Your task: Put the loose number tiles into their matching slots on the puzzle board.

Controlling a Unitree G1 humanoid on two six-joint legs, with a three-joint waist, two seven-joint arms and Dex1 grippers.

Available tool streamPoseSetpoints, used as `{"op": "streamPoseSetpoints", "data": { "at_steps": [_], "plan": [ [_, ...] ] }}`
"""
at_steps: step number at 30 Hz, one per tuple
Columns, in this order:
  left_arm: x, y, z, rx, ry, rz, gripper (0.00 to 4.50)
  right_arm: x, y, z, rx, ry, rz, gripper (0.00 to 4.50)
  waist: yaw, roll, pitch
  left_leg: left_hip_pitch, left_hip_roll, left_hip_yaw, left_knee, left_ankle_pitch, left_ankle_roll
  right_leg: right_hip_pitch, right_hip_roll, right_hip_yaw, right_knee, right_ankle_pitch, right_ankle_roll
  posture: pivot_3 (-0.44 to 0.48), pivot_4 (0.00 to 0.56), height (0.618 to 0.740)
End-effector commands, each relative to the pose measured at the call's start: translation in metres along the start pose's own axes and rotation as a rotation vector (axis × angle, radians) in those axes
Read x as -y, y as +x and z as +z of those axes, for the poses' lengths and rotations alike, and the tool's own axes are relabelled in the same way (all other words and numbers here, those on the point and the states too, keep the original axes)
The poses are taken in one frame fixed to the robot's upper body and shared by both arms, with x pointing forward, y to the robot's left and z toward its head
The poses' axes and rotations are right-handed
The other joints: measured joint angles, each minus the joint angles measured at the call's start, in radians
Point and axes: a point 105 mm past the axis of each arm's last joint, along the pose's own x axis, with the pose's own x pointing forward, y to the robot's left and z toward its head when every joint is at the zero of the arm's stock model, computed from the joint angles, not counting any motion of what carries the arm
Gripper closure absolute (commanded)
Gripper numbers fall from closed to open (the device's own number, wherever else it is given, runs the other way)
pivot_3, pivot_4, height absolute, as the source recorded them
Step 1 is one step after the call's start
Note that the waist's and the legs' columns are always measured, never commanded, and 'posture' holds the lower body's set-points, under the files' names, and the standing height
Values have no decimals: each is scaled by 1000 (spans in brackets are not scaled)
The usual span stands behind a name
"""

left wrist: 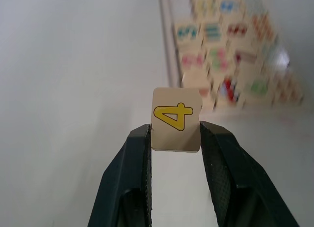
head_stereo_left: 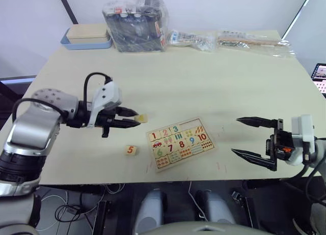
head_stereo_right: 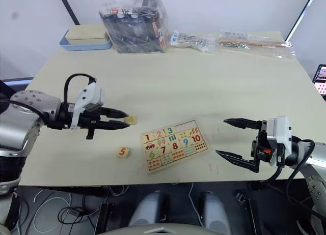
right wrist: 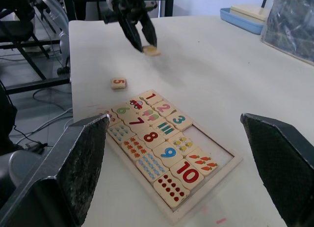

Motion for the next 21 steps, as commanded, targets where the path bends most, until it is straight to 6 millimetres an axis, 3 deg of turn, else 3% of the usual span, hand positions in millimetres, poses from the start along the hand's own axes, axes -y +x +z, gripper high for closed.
{"op": "streamPoseSetpoints", "data": {
  "at_steps": [1,7,9,14,21],
  "plan": [
    [4,2,29,-76,-41,9,3547,3,-5,9,4,-50,-23,0,0,-3,2,0,0,0,0,0,0,0,1,0,1,0,0,0,150,740],
    [10,30,64,-163,-128,-55,3547,4,-9,8,-4,-56,-51,0,2,-3,2,-1,-2,-2,3,0,0,2,9,15,1,-4,6,0,150,740],
    [11,36,64,-217,-223,-62,3547,4,-9,8,-4,-58,-59,0,0,-4,2,-2,-2,-3,4,0,0,2,17,25,1,-4,6,0,150,740],
    [10,55,76,-284,-185,-17,3547,3,-10,8,-8,-64,-72,0,-2,-4,2,0,-2,-3,4,0,1,1,23,34,2,-4,6,0,150,740],
    [13,84,72,-442,-190,-14,3547,2,-13,7,-15,-75,-98,0,0,-3,2,0,-5,-3,4,0,1,1,23,41,5,-5,8,0,150,740]
  ]
}}
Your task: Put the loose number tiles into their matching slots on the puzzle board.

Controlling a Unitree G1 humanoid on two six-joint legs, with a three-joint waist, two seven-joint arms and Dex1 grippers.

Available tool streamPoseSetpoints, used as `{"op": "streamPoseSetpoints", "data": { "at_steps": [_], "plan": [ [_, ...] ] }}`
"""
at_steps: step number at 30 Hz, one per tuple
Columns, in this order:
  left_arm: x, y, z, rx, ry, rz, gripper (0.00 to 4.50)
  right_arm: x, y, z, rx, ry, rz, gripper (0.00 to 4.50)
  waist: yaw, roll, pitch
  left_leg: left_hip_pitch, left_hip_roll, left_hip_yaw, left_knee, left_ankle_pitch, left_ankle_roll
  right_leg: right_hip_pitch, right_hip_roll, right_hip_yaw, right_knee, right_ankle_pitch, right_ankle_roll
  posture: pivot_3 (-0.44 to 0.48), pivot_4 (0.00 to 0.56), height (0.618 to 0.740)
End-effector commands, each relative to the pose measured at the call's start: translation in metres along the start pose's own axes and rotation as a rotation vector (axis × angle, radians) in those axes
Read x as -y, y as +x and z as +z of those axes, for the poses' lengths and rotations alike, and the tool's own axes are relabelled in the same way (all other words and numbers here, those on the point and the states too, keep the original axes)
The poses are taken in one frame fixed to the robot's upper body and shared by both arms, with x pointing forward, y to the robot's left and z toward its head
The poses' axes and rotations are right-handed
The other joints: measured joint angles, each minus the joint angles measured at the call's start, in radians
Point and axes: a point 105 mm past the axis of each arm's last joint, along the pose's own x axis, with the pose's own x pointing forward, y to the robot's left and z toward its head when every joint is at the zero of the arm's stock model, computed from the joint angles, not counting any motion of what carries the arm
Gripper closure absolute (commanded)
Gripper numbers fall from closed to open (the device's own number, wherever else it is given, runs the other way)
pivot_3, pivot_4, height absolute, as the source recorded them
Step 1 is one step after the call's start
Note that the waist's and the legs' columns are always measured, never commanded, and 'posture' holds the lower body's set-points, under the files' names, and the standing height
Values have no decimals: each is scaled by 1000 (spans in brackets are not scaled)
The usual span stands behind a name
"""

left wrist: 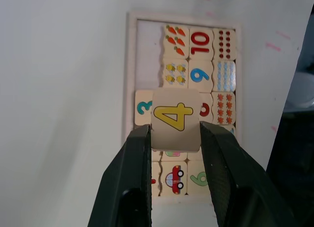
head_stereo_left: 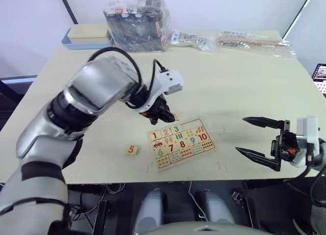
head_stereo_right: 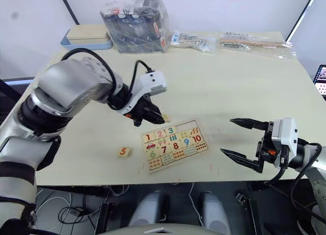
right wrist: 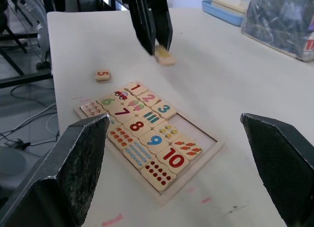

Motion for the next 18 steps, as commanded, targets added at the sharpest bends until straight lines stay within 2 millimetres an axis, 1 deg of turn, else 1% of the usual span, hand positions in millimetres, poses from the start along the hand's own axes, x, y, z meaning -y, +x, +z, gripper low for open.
{"op": "streamPoseSetpoints", "data": {
  "at_steps": [1,6,8,13,18],
  "plan": [
    [-1,8,6,-32,18,37,3547,-1,-3,9,15,-54,-16,0,0,0,0,0,0,0,0,0,0,0,0,1,0,0,0,0,150,740],
    [-2,24,12,-60,28,77,3547,1,-6,7,5,-58,-30,0,0,0,0,0,-4,0,0,0,1,-1,0,7,3,0,-1,0,150,740],
    [-2,33,17,-58,28,91,3547,2,-9,5,10,-77,-52,0,0,0,0,0,-5,-1,0,0,1,-1,0,9,3,0,0,0,150,740],
    [-3,44,23,-60,18,117,3547,2,-13,1,28,-65,-70,0,0,0,0,-1,-10,-2,0,-1,4,-1,0,15,3,-2,3,0,150,740],
    [-4,52,25,-66,8,133,3547,3,-14,-2,22,-64,-74,0,0,0,0,-1,-10,-3,1,-2,5,0,0,16,3,-2,3,0,150,740]
  ]
}}
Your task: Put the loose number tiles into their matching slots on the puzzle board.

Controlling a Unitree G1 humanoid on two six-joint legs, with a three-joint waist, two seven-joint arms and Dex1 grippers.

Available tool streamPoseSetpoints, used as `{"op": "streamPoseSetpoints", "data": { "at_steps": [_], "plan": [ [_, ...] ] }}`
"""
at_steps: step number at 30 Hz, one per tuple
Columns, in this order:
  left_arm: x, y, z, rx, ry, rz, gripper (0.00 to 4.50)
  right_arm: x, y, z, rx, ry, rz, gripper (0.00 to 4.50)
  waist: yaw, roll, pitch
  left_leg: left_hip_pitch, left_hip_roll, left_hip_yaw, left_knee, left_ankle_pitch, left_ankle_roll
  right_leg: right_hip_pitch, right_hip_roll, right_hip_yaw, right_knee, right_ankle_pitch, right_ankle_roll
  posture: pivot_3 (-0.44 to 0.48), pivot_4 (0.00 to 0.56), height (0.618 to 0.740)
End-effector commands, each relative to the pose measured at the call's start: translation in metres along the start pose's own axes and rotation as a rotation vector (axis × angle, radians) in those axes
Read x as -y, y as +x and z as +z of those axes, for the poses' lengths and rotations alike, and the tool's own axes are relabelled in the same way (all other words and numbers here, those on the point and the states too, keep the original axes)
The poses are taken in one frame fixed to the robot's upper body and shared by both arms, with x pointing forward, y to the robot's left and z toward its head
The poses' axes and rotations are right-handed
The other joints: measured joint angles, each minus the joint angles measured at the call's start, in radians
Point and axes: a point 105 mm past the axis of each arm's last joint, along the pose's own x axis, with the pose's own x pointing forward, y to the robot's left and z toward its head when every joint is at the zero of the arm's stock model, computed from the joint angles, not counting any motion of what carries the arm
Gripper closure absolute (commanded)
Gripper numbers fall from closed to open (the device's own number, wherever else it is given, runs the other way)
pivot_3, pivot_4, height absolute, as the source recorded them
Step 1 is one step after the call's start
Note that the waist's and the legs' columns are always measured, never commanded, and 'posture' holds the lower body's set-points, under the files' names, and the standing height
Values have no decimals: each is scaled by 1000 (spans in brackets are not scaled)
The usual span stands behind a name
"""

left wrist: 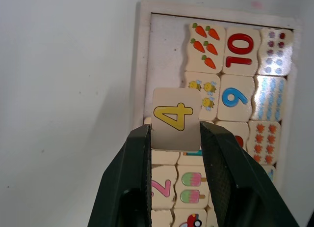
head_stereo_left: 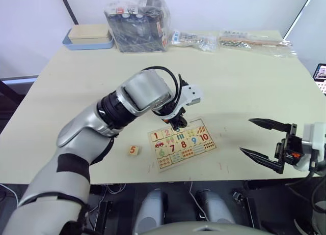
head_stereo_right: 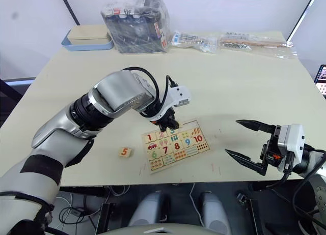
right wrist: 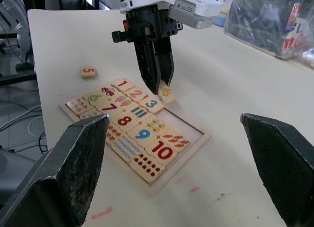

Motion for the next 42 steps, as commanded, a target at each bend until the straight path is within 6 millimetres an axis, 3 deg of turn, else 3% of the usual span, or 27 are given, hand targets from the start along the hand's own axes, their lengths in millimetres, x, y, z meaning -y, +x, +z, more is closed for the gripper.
{"op": "streamPoseSetpoints", "data": {
  "at_steps": [1,15,42],
  "plan": [
    [-2,0,5,13,2,35,3547,1,-2,7,16,-47,-8,0,0,0,0,0,0,0,0,0,0,0,0,0,0,0,0,0,150,740],
    [2,23,5,4,-23,63,3547,-1,-7,2,0,-21,-8,0,0,0,0,0,0,0,1,0,0,0,0,0,1,0,0,0,150,740],
    [6,34,6,-5,-32,57,3547,-7,-8,0,-7,-1,-11,0,1,0,0,0,0,-1,2,0,0,0,0,0,1,0,0,0,150,740]
  ]
}}
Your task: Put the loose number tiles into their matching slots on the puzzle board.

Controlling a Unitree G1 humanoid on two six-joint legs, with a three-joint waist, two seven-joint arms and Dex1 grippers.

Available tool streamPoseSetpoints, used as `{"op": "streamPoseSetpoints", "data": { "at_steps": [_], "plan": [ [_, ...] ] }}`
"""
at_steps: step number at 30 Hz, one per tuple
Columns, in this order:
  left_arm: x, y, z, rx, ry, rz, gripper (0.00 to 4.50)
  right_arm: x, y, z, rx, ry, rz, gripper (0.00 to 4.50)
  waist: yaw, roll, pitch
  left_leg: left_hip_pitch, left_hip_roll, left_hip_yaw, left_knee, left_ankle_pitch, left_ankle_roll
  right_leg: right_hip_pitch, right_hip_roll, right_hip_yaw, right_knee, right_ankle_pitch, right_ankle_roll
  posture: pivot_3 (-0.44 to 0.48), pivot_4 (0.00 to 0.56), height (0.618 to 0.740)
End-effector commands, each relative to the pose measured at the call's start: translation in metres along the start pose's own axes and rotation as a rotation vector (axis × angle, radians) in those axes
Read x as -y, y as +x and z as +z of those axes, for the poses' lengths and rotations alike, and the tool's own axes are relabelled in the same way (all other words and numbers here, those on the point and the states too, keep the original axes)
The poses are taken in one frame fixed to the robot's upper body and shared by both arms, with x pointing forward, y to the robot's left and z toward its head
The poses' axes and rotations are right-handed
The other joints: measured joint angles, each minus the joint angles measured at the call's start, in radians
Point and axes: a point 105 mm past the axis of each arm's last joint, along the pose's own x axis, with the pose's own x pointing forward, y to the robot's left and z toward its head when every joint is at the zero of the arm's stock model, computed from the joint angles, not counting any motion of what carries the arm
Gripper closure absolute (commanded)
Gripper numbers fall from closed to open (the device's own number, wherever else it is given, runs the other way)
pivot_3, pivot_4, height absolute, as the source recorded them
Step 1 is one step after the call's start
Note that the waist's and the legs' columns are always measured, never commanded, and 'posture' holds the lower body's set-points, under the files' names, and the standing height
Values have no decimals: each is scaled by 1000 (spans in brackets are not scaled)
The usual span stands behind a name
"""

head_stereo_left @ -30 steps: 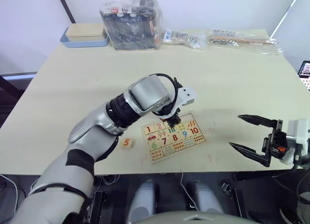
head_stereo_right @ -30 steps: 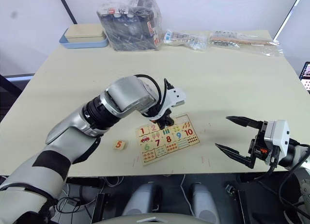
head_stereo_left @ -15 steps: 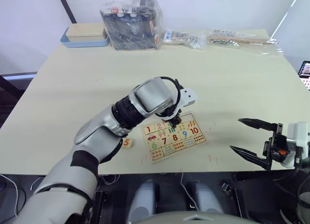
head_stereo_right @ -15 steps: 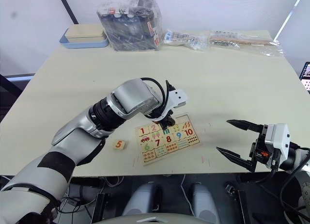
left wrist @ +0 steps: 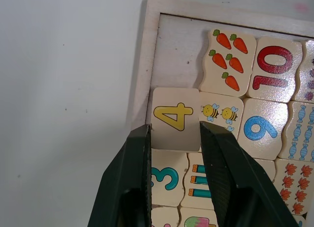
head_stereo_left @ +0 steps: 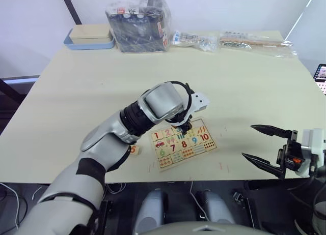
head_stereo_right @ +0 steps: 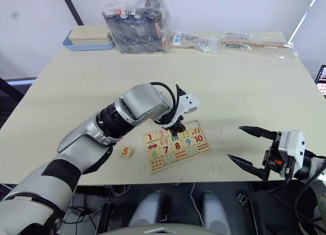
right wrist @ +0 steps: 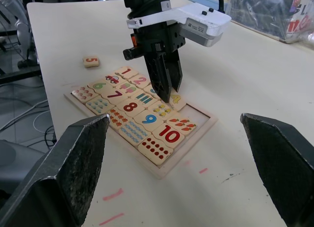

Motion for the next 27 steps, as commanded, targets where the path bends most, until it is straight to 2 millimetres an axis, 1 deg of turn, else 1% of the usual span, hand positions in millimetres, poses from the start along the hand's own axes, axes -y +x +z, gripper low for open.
{"op": "streamPoseSetpoints", "data": {
  "at_steps": [1,27],
  "plan": [
    [1,0,3,22,-2,-9,3547,-1,-1,10,24,-36,-4,0,0,0,0,0,0,0,0,0,0,0,0,0,0,0,0,0,150,740],
    [5,1,3,25,-12,-30,3547,-2,1,9,21,-30,2,0,1,0,0,0,0,0,1,0,0,0,0,0,0,0,0,0,150,740]
  ]
}}
